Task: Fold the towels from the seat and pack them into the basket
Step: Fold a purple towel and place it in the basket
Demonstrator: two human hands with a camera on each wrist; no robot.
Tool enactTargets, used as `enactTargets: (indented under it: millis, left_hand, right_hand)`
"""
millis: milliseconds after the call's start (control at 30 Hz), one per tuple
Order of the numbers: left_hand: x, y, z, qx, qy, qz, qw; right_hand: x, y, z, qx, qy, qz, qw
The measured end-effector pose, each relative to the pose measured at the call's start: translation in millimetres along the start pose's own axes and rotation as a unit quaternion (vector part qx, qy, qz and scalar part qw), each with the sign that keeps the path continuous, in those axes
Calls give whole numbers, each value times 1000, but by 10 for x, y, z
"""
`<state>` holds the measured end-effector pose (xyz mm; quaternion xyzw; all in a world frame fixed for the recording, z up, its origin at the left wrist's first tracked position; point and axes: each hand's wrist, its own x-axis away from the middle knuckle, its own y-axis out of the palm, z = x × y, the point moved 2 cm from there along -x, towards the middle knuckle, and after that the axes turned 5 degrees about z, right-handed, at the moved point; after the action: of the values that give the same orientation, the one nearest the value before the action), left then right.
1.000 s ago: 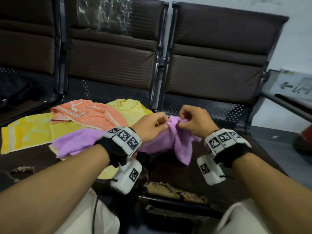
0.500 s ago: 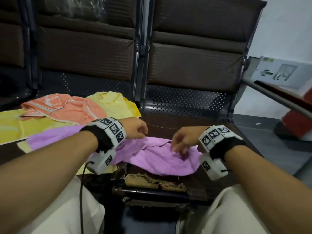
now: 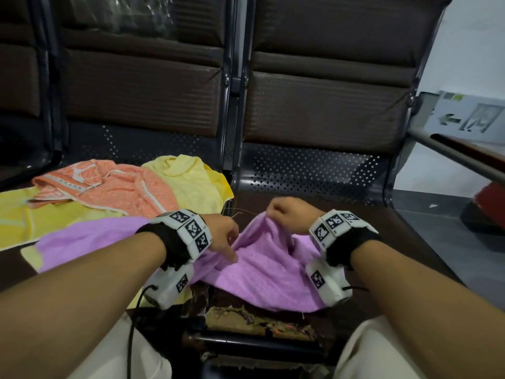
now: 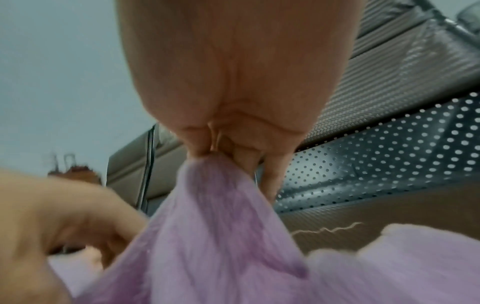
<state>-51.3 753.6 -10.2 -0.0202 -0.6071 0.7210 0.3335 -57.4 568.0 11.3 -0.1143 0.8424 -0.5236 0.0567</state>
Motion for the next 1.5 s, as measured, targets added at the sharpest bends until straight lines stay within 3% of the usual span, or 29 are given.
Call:
enactTargets:
  millis: [133, 267, 433, 500, 533, 633, 700, 800, 900, 1000, 1067, 1133, 1200, 1300, 1367, 1433, 1500]
  left_hand:
    - [34, -107, -16, 5, 16, 93, 996]
    - [123, -254, -47, 92, 18, 156, 983]
    - [301, -421, 125, 350, 61, 258, 899]
    - [347, -458, 276, 400, 83, 246, 879]
    - [360, -463, 341, 404, 97, 231, 880]
    - [379, -438, 512, 323, 115, 193, 919]
    - [409, -441, 583, 344, 107, 212, 909]
    - [446, -536, 696, 491, 91, 263, 825]
    - [469, -708, 692, 610, 64, 324, 721]
    - [468, -857, 560, 643, 15, 394, 657]
    - [446, -913, 458, 643, -10, 432, 632]
    - [408, -927, 385, 620, -27, 454, 640]
    - [365, -907, 378, 579, -16, 458, 675]
    - [300, -801, 466, 447, 54, 401, 798]
    - [282, -711, 530, 398, 100, 323, 853]
    - [266, -662, 532, 388, 121, 269, 873]
    - [267, -672, 502, 408, 135, 242, 870]
  right_hand:
    - [20, -222, -55, -128, -9, 168, 977]
    - [150, -411, 6, -180, -3, 254, 950]
    - [330, -476, 30, -165, -22, 242, 956]
    - [388, -489, -49, -181, -56, 229, 955]
    - [416, -500, -102, -193, -77, 222, 953]
    - [456, -550, -246, -242, -118, 221, 937]
    - [493, -580, -295, -270, -122, 235, 926]
    - [565, -598, -246, -294, -99, 240, 920]
    - [642, -570, -79, -239, -51, 200, 949]
    - [705, -536, 117, -141, -5, 134, 981]
    - [737, -527, 249, -73, 15, 120, 990]
    - [758, -534, 355, -70, 35, 121, 990]
    - [754, -564, 397, -83, 45, 152, 984]
    - [684, -628, 262, -117, 1, 220, 968]
    - [625, -646, 98, -177, -32, 228, 957]
    - [581, -615, -36, -225, -59, 186, 954]
    - [548, -553, -147, -246, -77, 132, 957]
